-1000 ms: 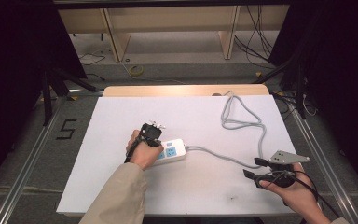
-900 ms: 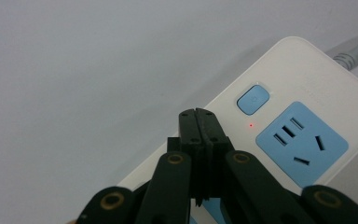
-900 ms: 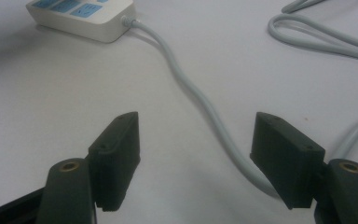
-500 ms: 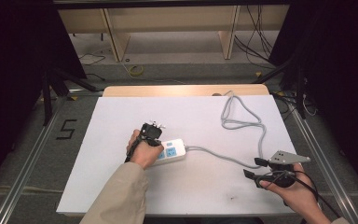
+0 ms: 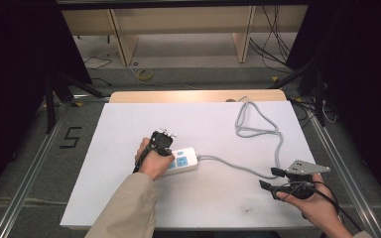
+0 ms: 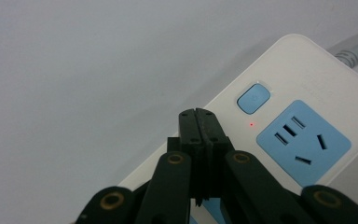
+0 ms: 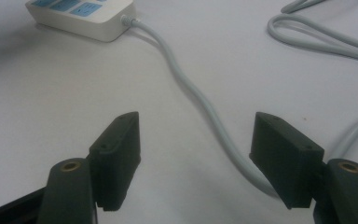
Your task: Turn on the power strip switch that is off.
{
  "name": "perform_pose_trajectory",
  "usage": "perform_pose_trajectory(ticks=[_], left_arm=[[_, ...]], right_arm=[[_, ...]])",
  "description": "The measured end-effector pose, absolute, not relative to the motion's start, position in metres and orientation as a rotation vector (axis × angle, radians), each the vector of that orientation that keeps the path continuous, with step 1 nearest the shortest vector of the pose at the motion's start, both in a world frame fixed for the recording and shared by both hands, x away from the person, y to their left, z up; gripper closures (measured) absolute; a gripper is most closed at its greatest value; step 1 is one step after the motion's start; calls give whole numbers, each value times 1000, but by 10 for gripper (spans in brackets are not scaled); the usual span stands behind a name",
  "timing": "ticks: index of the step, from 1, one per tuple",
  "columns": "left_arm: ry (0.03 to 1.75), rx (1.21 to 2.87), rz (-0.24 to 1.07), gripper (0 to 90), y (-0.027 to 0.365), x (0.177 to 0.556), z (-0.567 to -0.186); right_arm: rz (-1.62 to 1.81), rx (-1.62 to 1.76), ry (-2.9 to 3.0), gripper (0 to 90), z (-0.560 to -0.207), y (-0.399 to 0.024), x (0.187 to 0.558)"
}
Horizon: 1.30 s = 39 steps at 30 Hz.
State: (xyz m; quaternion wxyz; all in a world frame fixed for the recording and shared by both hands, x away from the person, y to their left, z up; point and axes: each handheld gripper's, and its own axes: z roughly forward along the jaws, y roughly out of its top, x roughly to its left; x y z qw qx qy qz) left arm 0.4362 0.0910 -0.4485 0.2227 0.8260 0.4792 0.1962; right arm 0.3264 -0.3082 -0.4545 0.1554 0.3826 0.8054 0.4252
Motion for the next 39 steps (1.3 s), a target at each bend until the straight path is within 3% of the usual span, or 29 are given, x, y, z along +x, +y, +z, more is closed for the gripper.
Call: perform_pose_trajectory(ticks=[39], left_arm=[[1290, 2261, 554, 899, 92, 435, -449]], right_arm=[[1219, 1095, 2304, 334, -454, -309, 326]])
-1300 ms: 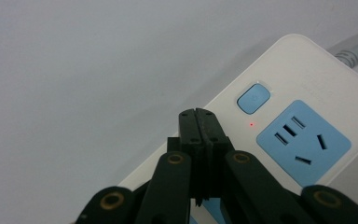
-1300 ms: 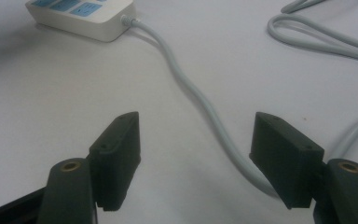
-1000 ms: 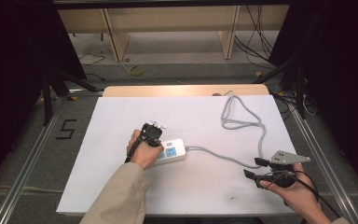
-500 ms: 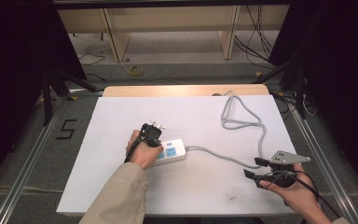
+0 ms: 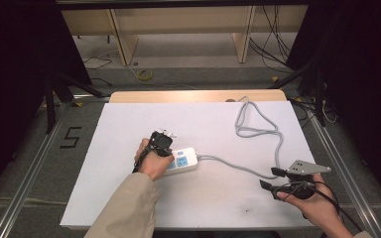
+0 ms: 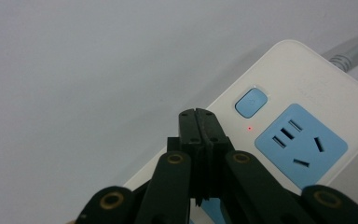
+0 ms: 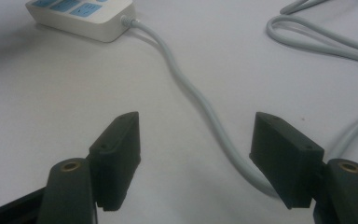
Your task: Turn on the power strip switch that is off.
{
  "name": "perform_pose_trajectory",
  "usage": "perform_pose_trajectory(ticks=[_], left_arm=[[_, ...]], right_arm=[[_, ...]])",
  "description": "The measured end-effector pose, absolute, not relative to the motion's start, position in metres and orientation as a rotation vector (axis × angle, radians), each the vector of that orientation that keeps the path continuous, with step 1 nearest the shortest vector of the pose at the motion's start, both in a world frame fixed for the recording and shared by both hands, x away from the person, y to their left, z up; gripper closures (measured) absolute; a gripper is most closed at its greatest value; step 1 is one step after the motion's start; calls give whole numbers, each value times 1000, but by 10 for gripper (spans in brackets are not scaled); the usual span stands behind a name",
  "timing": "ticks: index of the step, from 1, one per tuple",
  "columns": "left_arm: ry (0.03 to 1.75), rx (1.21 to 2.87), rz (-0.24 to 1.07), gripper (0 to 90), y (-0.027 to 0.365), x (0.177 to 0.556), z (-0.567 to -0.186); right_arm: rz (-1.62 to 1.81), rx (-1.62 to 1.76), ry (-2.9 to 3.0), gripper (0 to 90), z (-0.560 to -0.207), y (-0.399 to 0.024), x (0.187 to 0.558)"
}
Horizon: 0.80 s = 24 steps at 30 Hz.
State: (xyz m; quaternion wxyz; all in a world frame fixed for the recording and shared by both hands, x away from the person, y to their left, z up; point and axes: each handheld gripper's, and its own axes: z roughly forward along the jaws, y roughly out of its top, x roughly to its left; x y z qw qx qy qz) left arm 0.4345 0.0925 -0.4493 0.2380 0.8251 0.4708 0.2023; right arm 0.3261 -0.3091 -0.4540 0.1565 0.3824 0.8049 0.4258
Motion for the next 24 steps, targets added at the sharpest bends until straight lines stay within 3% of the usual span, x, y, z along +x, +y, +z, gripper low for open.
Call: perform_pose_trajectory(ticks=[24], left_arm=[[1284, 2162, 609, 888, 104, 430, -442]], right_arm=[[1224, 1093, 2300, 334, -454, -310, 326]])
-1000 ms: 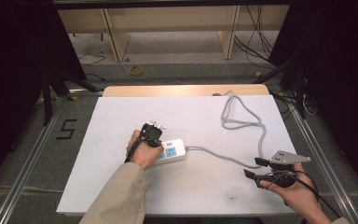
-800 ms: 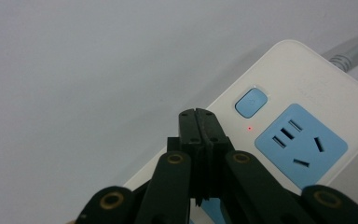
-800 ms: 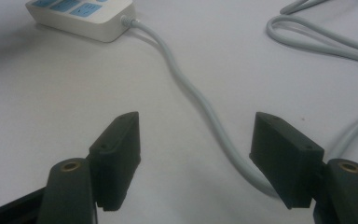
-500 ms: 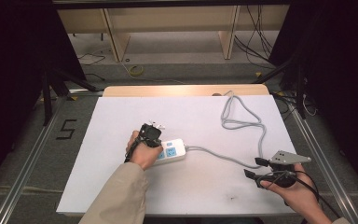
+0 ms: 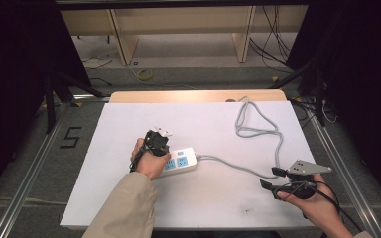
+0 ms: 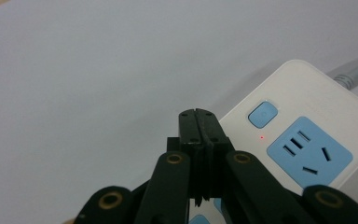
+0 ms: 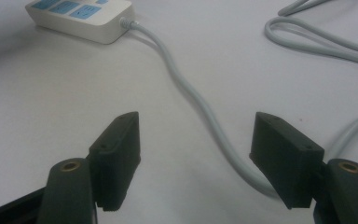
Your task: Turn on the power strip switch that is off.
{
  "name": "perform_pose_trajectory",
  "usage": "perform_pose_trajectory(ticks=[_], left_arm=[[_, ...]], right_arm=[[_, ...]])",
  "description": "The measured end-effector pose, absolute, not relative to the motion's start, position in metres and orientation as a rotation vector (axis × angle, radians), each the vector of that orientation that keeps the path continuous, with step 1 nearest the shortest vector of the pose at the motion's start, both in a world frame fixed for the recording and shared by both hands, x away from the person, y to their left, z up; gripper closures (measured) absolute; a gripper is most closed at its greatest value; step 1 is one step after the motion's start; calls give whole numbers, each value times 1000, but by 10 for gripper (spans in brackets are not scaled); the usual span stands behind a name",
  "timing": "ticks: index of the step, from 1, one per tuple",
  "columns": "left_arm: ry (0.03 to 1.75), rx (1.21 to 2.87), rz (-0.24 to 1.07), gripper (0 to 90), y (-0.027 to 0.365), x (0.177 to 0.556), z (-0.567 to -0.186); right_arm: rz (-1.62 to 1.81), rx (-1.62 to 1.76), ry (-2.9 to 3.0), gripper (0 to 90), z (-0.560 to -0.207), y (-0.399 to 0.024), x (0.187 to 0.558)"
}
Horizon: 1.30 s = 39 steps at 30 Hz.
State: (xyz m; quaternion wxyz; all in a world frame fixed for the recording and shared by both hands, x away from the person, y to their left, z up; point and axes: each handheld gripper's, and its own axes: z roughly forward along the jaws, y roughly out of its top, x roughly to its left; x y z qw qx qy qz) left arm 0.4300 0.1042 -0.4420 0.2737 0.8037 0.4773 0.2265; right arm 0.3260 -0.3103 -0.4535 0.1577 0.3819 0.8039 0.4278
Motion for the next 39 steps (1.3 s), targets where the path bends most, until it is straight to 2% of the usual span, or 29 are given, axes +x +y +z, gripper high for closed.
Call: perform_pose_trajectory(ticks=[1, 11, 19, 33, 39], left_arm=[[1277, 2164, 608, 864, 105, 430, -441], [1262, 2145, 609, 846, 109, 425, -436], [1243, 2111, 592, 773, 110, 423, -434], [1137, 2039, 560, 519, 111, 417, -429], [1110, 2030, 522, 449, 110, 414, -427]], right_arm=[[1225, 1094, 2298, 333, -453, -310, 326], [1227, 1097, 2293, 333, -453, -311, 326], [1227, 1096, 2292, 332, -453, -311, 326], [1231, 1098, 2289, 332, -453, -312, 326], [1232, 1098, 2288, 332, -453, -312, 326]])
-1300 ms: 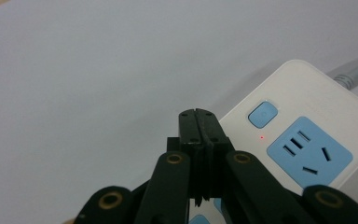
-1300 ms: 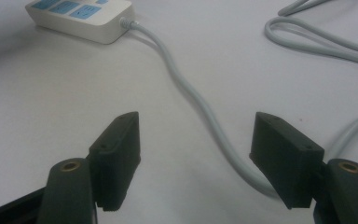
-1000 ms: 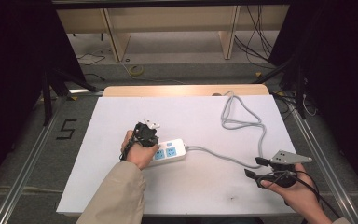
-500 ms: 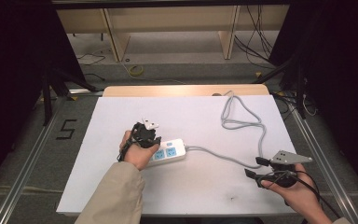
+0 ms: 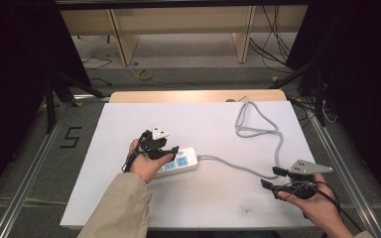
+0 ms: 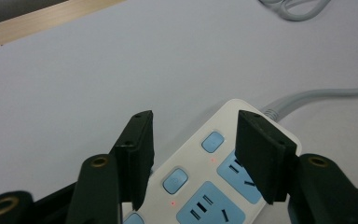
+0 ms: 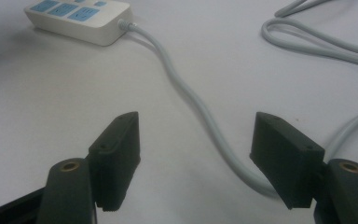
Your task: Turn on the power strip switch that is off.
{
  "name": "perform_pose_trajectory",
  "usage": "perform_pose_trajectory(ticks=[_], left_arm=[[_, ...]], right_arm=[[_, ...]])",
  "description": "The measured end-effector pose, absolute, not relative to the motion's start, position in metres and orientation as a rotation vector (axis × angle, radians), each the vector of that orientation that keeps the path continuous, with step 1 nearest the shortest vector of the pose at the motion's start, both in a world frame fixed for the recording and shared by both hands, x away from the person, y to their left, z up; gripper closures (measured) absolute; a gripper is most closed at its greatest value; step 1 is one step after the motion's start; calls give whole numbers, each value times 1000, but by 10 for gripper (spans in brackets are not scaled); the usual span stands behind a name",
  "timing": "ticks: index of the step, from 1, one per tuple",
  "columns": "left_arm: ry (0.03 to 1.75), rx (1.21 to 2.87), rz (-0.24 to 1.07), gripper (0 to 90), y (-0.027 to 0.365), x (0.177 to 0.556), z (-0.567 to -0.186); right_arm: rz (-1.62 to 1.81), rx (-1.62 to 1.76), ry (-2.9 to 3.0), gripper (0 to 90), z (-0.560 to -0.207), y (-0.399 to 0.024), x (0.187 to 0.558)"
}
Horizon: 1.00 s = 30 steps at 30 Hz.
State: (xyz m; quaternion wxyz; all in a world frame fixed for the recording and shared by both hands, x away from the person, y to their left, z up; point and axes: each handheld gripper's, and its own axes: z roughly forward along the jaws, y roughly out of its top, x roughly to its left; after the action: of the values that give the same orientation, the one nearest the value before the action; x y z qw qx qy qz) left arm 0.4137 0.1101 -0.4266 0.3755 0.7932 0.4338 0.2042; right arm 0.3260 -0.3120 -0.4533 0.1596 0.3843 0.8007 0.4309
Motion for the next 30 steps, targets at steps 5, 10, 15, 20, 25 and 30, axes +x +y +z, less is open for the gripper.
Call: perform_pose_trajectory(ticks=[5, 10, 15, 20, 25, 30], left_arm=[[1096, 2041, 522, 390, 111, 409, -424], [1076, 2046, 514, 329, 112, 404, -423], [1067, 2052, 521, 293, 115, 400, -423], [1052, 2067, 534, 279, 119, 397, -425], [1050, 2076, 538, 272, 123, 394, -425], [1036, 2081, 543, 259, 124, 390, -427]], right_arm=[[1232, 1098, 2288, 332, -454, -312, 326], [1231, 1097, 2290, 330, -453, -312, 326], [1231, 1100, 2287, 330, -454, -312, 326], [1231, 1097, 2289, 330, -454, -311, 326], [1229, 1098, 2290, 330, -454, -311, 326], [1229, 1098, 2290, 329, -454, -311, 326]])
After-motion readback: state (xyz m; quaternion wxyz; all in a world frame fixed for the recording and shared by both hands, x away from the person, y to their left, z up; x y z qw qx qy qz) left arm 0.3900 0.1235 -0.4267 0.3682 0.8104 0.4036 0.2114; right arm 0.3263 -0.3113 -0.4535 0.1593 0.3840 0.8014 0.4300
